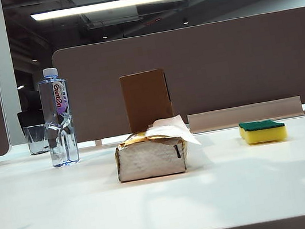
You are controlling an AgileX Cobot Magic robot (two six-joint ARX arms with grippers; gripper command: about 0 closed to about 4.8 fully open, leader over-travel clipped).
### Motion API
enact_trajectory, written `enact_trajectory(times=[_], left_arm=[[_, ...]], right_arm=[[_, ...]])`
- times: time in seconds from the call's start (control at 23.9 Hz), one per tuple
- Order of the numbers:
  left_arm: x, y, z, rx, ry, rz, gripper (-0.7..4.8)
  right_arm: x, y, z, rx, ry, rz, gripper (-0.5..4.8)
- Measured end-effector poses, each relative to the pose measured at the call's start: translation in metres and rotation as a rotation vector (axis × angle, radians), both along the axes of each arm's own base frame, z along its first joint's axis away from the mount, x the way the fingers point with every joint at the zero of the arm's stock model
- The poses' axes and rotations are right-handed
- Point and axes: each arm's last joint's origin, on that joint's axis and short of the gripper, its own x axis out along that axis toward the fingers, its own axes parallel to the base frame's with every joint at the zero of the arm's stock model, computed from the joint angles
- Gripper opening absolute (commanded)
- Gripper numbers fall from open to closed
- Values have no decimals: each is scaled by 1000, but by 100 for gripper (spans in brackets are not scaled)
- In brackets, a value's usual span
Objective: Move the sponge from right to left to wipe the table, avoiding obstacles on the table, and finally reaching the bottle of mineral water.
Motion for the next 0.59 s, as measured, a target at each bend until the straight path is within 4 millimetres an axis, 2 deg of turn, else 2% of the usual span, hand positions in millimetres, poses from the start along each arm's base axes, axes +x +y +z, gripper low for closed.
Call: enact_trajectory(times=[0.21,0.38,0.5,0.59], left_arm=[[1,-1,9,-2,37,-37,479],[9,-2,25,-2,82,-71,479],[13,-3,33,-5,99,-109,479],[15,-3,42,-5,106,-126,479]], right_arm=[[30,1,-10,39,92,54,379],[69,0,-37,62,224,72,379],[84,-1,-45,64,237,72,379],[101,-1,-56,64,251,71,379]])
